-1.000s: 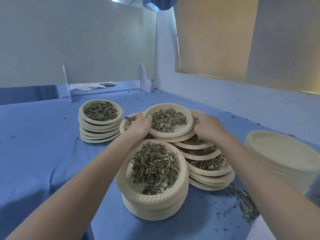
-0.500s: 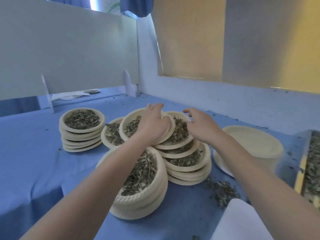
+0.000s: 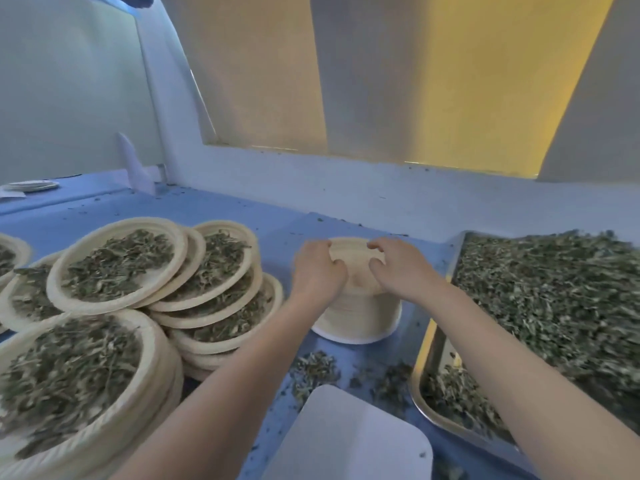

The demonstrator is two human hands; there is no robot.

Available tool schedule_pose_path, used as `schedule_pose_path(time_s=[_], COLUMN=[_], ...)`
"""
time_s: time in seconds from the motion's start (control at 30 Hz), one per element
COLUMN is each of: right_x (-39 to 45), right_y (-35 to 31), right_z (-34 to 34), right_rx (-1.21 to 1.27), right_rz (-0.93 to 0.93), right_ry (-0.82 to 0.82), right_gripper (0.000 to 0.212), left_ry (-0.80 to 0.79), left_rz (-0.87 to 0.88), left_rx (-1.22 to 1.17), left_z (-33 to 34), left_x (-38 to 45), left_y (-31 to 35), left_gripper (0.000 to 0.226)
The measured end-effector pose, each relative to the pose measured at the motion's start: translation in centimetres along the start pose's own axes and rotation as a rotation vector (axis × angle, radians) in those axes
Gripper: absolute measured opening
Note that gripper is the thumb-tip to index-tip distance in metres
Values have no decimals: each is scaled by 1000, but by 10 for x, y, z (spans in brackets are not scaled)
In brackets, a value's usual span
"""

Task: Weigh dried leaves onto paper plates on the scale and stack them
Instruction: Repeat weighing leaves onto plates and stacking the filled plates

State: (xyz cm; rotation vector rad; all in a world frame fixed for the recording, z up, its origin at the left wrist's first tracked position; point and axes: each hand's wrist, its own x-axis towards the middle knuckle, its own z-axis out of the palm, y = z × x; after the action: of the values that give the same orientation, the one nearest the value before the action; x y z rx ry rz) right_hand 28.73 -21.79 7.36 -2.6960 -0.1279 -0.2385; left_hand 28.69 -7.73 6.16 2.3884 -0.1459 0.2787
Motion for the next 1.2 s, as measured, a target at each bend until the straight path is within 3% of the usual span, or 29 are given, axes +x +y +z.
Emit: schedule_pose_path(time_s=[0.1,0.23,0.3,0.4,0.53,0.63,0.7,0.8,0.9,1.0,1.2], right_x=[13,20,20,19,19,14,5,-19,-54,-97,-164], right_y=[13,23,25,18,4,-6,-12,-15,-17,-15,-6], right_z=[5,9,7,4,-10,-29,-40,-49,-52,-47,-8], right_rx=[-94,79,105,58,15,30,40,57,65,43,-77], right_rz=[105,231,255,260,244,207,171,128,75,51,54], right_ry=[-8,-21,-19,-15,40,93,136,141,101,92,-20], right_gripper=[40,18,14,34,32,25,11,32,25,11,10], left_ry=[7,-105,-130,-131,-76,11,77,144,176,156,39], left_rz=[-79,-273,-251,-216,-198,-163,-145,-133,-128,-137,-291], left_rx=[18,-8,41,83,51,-44,-157,-259,-314,-388,-470], left_z=[3,-1,-4,-5,-19,-36,-46,-58,-66,-68,-41], left_x=[17,31,34,35,34,29,20,-2,-31,-72,-152], left_y=[-9,-14,-15,-12,2,13,17,24,24,15,-26], left_gripper=[53,35,13,31,27,12,21,38,43,23,46])
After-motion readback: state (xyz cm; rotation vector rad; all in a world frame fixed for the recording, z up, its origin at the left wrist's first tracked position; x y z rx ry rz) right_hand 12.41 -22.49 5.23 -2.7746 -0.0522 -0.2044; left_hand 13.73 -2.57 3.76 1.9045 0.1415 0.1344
